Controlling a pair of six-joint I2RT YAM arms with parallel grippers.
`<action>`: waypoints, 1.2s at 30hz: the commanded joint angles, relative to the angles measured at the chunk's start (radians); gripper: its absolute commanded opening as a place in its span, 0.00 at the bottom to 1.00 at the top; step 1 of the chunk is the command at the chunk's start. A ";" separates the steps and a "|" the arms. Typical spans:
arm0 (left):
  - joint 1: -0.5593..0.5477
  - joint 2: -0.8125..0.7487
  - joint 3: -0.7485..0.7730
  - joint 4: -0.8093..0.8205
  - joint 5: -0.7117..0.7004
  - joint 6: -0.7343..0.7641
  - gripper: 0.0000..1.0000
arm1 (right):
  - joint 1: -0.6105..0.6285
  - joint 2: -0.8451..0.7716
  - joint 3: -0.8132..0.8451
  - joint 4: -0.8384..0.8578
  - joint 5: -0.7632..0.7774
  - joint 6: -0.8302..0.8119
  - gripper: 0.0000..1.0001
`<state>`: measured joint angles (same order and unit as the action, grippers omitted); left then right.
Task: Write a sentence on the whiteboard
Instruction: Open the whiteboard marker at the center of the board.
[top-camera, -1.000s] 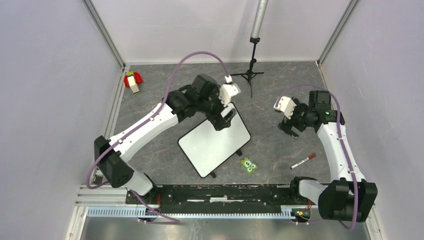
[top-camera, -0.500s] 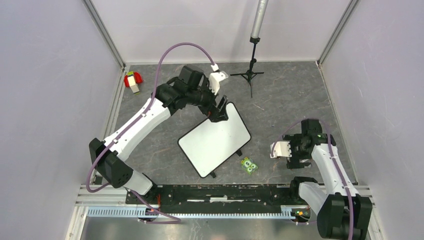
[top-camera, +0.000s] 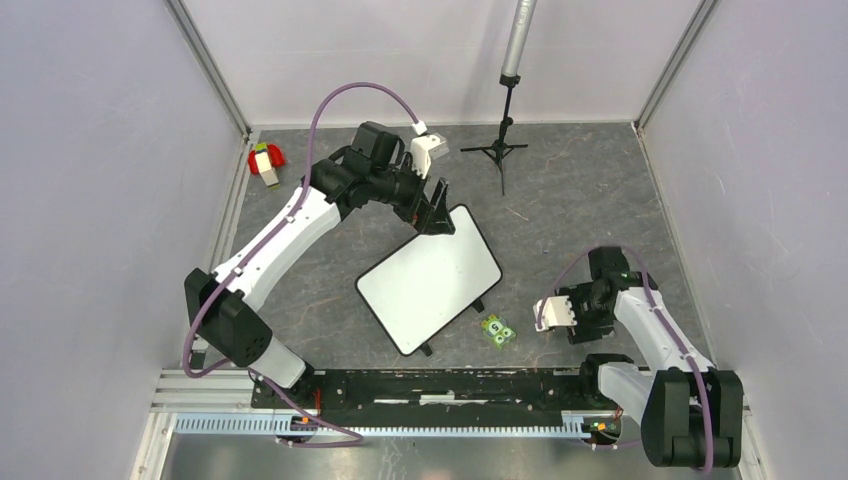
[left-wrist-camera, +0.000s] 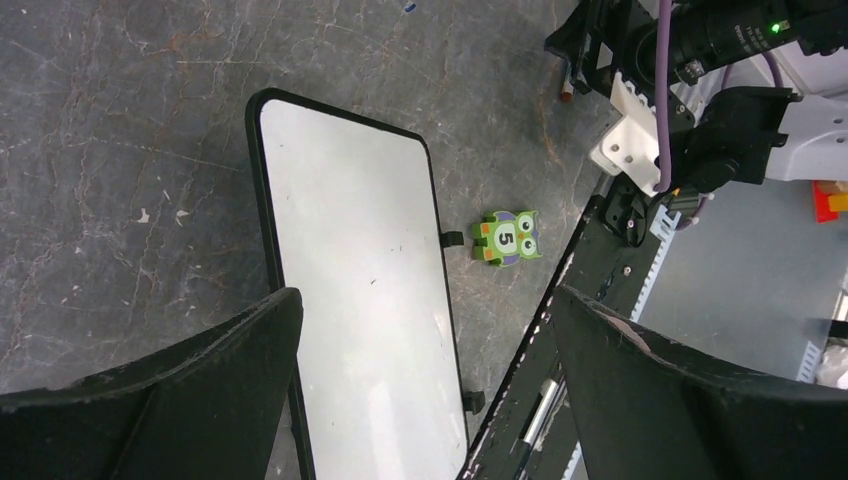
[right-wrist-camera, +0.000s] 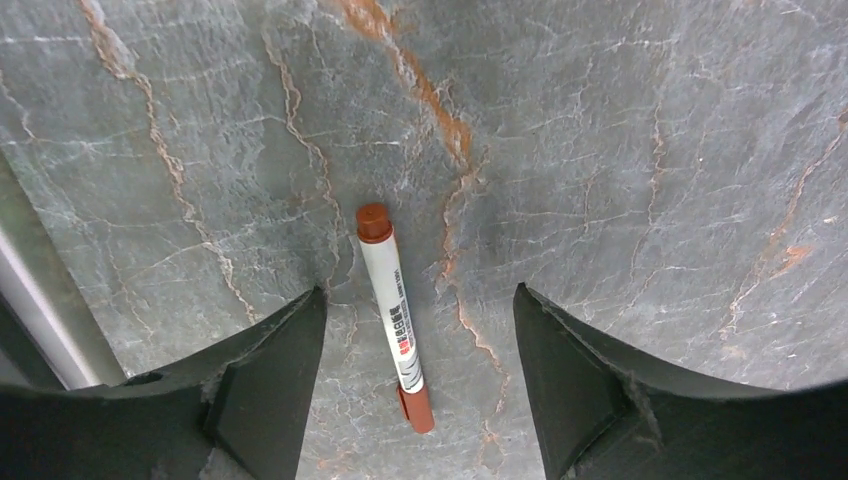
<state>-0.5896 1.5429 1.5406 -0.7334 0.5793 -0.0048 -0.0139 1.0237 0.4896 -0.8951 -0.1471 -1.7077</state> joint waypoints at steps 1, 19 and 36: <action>0.013 0.013 0.048 0.019 0.053 -0.064 1.00 | 0.009 0.021 -0.030 0.078 -0.034 -0.096 0.68; 0.085 -0.018 0.005 0.071 0.072 -0.126 1.00 | 0.107 0.262 0.276 0.048 -0.248 0.233 0.01; 0.125 -0.161 -0.106 0.408 0.170 -0.306 1.00 | 0.107 0.114 0.638 0.770 -0.561 1.747 0.00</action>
<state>-0.4675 1.4117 1.4990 -0.5465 0.6670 -0.1734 0.0910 1.2133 1.1503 -0.4999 -0.6651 -0.5129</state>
